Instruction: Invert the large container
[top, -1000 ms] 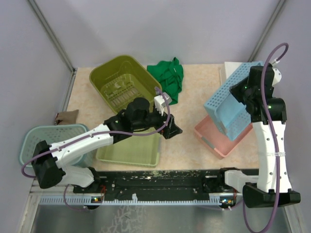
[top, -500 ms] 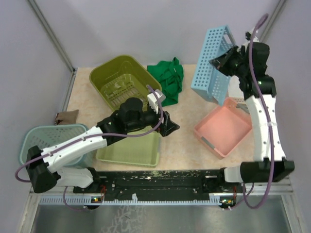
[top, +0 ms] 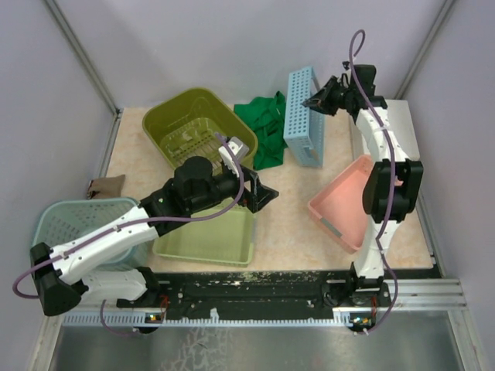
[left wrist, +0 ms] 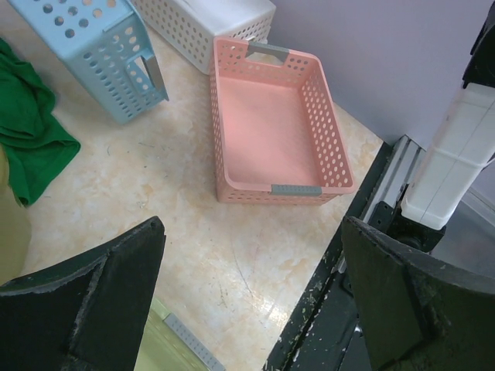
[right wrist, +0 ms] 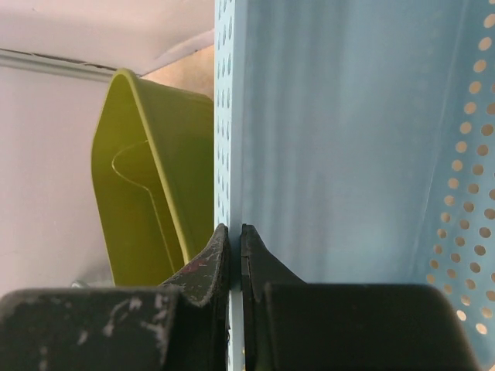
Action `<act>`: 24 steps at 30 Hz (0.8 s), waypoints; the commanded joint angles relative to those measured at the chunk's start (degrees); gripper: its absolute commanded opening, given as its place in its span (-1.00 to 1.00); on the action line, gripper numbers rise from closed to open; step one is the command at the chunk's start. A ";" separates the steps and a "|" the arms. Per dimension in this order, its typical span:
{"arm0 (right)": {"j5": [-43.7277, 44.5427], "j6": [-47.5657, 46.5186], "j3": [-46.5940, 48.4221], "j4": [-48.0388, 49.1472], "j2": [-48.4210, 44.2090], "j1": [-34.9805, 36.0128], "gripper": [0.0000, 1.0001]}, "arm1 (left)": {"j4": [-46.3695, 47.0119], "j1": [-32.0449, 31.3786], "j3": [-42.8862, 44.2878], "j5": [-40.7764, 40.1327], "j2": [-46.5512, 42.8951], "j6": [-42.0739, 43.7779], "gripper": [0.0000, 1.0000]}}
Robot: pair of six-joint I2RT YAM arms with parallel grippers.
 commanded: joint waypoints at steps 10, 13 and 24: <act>-14.44 12.42 -2.27 23.23 2.87 0.11 -1.00 | -0.88 -0.27 1.71 -1.02 1.17 0.43 1.00; -17.05 18.30 -3.25 29.69 4.46 0.06 -1.00 | -1.04 -0.26 1.89 -1.03 1.43 0.38 0.99; -18.97 23.08 -8.19 36.78 3.28 -2.14 -1.00 | -1.44 -0.26 2.42 -0.25 2.25 0.02 1.00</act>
